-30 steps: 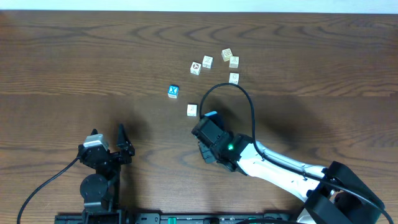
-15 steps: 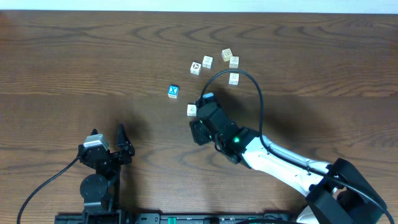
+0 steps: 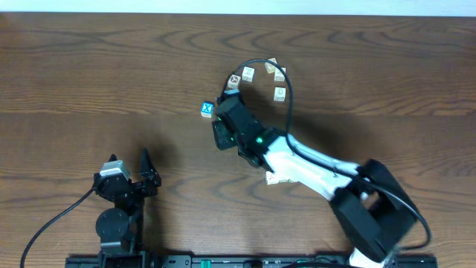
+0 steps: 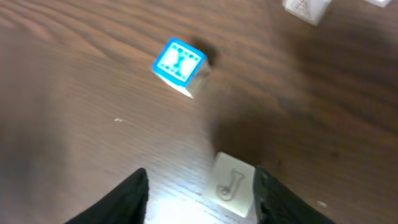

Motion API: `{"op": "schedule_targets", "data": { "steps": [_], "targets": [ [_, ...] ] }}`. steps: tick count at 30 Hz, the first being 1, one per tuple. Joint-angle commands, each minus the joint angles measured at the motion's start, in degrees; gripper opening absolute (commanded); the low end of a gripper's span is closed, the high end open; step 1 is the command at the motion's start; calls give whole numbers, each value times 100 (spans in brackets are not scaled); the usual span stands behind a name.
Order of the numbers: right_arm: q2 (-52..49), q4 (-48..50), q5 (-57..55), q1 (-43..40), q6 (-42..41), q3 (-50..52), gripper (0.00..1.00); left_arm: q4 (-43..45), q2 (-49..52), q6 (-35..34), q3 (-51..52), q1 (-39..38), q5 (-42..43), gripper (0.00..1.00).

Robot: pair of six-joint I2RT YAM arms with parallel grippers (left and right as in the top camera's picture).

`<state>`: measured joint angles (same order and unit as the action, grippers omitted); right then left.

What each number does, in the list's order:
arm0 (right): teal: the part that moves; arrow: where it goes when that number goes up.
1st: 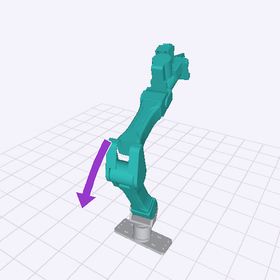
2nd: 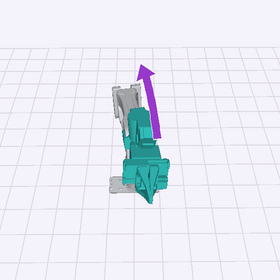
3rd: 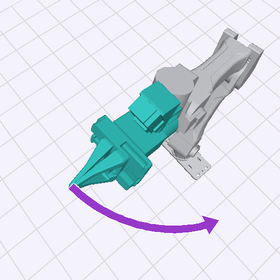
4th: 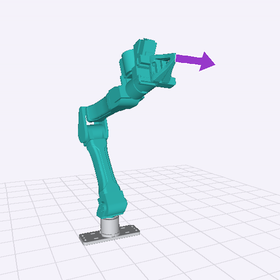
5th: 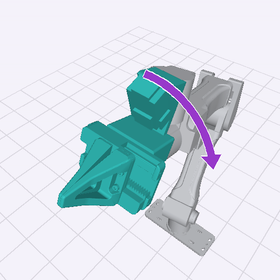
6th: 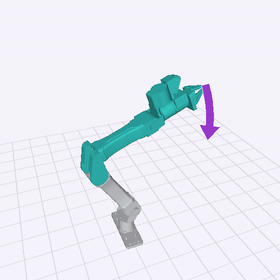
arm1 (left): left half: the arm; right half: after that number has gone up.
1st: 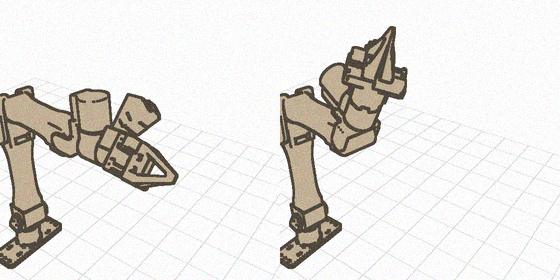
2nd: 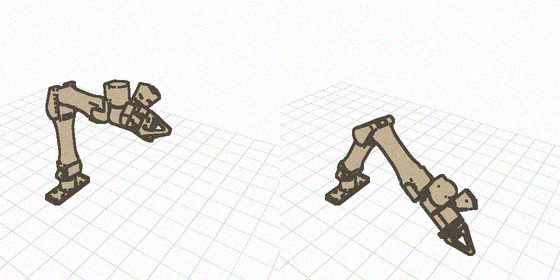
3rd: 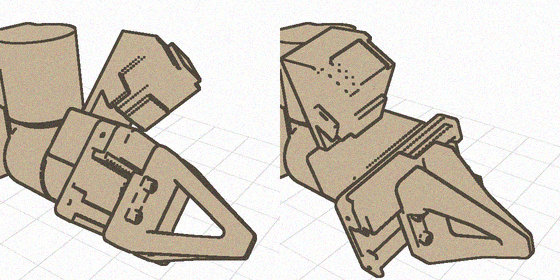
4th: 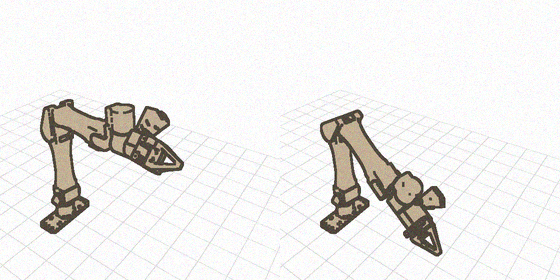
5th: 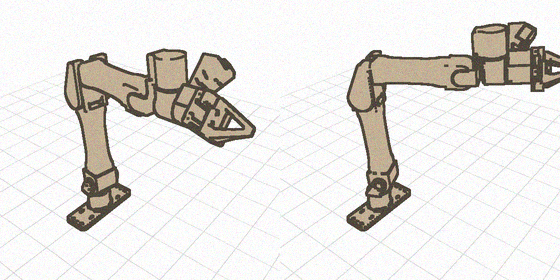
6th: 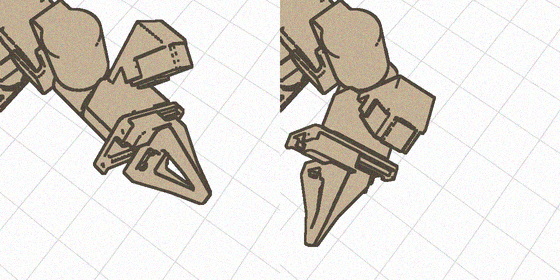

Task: Lift 4 blocks
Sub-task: 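Lower and close the right gripper on the J block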

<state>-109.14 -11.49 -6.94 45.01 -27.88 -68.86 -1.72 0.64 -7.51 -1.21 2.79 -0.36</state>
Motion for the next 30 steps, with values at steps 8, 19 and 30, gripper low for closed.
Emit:
{"op": "schedule_targets", "data": {
  "steps": [8, 19, 30],
  "targets": [
    [-251, -363, -566, -52, -1054, -372, 52, -236, -4, 11, 98, -24, -138, 74],
    [-479, -417, -629, -50, -1196, -372, 47, -236, -4, 11, 98, -24, -138, 75],
    [-542, -433, -634, -50, -1196, -372, 40, -236, -4, 11, 98, -24, -138, 74]
  ]
}}
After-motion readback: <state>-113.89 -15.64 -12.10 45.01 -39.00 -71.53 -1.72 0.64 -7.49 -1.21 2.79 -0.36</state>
